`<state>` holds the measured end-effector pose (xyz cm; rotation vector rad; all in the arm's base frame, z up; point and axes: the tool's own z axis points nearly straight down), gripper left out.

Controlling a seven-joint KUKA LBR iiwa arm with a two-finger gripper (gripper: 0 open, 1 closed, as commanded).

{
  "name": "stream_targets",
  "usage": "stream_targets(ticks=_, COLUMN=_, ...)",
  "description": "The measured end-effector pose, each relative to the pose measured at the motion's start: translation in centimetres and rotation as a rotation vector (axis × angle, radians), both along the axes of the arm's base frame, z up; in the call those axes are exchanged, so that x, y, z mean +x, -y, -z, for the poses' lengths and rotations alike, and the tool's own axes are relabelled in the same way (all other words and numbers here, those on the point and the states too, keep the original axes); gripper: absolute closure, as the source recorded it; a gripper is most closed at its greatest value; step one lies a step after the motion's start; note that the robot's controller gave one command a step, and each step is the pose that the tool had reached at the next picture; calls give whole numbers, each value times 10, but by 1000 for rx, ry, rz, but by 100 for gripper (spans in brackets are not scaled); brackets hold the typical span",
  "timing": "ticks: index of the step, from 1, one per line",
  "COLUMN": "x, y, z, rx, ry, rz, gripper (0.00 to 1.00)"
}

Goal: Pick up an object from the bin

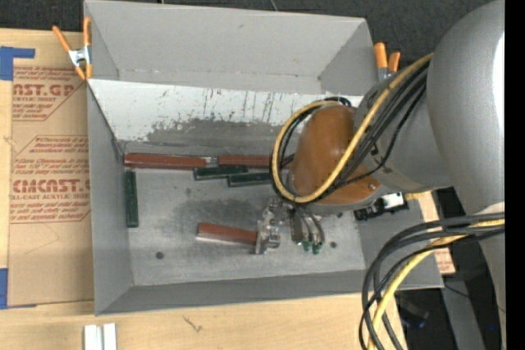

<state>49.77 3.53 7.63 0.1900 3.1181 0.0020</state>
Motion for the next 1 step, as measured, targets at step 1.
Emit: stream_targets(ticks=1, x=0, y=0, z=0, rx=0, ry=0, rz=0, gripper=100)
